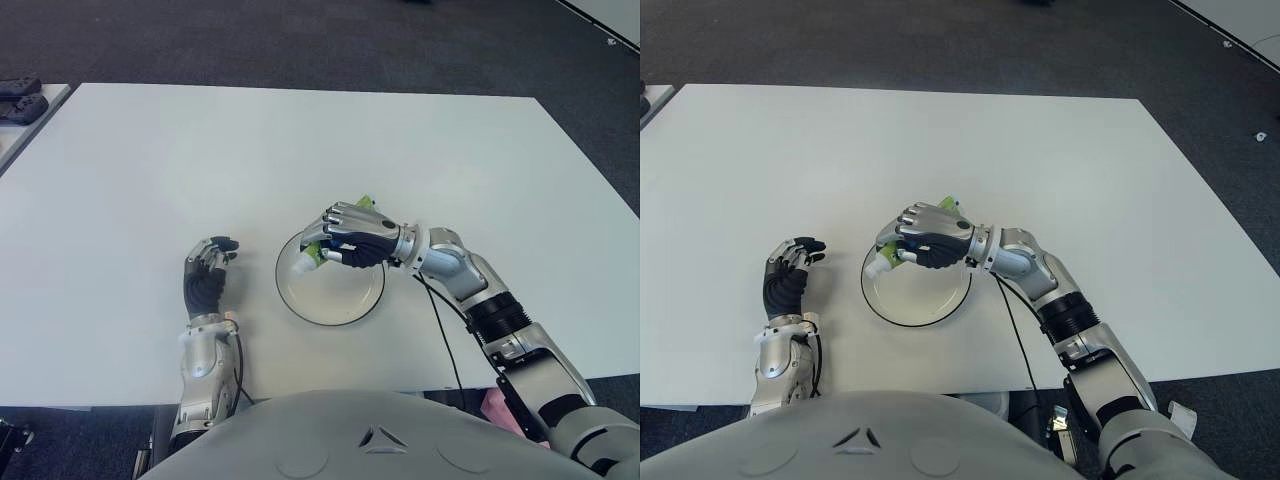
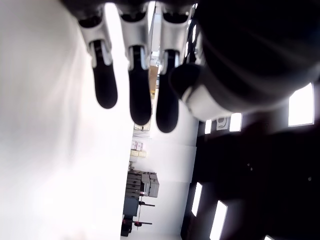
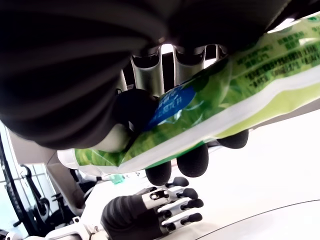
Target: Put the toothpaste on the table into the plate.
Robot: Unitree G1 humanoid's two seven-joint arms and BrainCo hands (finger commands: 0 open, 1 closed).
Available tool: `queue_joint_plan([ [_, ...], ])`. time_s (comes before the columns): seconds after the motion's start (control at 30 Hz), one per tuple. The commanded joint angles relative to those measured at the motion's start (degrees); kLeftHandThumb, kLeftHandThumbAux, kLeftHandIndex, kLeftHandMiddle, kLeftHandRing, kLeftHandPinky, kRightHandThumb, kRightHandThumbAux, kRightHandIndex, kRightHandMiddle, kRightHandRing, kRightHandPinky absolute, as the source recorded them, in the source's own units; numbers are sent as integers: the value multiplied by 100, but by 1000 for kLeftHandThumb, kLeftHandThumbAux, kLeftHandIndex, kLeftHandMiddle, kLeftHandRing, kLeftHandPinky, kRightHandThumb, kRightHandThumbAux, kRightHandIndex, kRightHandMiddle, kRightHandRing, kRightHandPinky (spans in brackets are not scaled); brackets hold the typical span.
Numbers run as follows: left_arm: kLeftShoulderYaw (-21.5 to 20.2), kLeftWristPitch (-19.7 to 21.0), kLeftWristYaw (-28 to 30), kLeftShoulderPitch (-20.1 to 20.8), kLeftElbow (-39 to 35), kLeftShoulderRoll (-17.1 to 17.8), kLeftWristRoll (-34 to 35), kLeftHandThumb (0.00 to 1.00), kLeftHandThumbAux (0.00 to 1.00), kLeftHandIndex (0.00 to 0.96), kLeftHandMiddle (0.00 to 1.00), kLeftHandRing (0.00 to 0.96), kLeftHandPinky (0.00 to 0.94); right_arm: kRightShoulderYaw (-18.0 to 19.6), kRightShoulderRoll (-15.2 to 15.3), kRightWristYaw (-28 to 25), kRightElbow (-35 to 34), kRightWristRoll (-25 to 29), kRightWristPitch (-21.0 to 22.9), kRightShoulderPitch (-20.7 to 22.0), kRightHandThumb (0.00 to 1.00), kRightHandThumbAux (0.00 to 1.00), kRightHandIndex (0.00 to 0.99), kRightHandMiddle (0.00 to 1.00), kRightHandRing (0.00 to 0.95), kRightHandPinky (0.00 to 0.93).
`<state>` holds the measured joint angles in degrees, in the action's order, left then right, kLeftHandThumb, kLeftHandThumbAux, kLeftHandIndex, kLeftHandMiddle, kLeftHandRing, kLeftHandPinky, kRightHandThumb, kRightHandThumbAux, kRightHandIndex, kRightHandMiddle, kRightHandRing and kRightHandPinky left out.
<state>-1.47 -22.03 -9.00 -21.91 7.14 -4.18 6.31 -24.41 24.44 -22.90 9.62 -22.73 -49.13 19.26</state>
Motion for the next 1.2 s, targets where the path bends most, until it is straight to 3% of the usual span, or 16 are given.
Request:
queue_joint_plan([
  [0.03, -31, 213, -16, -13, 274, -223, 22, 711, 724, 423, 454, 406, 394, 12, 72, -120, -157, 12, 205, -113, 241, 496, 126, 203, 273, 331],
  [0.13, -36, 226, -21, -9, 269, -223, 28, 711, 724, 423, 452, 411, 409, 61, 97, -121, -242, 48, 245, -171, 109, 459, 32, 57, 94, 151],
  [0.33, -41, 225, 34, -7, 268, -210, 80, 711, 723, 423, 459, 432, 435, 113, 166, -123, -312, 151, 133, -187, 70, 427, 3, 5, 9, 17],
  [0.73, -46, 159, 56, -4, 280, -181, 87, 712, 723, 421, 456, 435, 433, 71, 214, -236, -258, 406, 6, -168, 80, 372, 0, 0, 0, 0],
  [1.2, -79, 260, -62, -9, 239, -201, 18, 715, 723, 422, 449, 422, 419, 94, 226, -350, -375, 566, 173, -244, 65, 394, 0, 0, 0, 0],
])
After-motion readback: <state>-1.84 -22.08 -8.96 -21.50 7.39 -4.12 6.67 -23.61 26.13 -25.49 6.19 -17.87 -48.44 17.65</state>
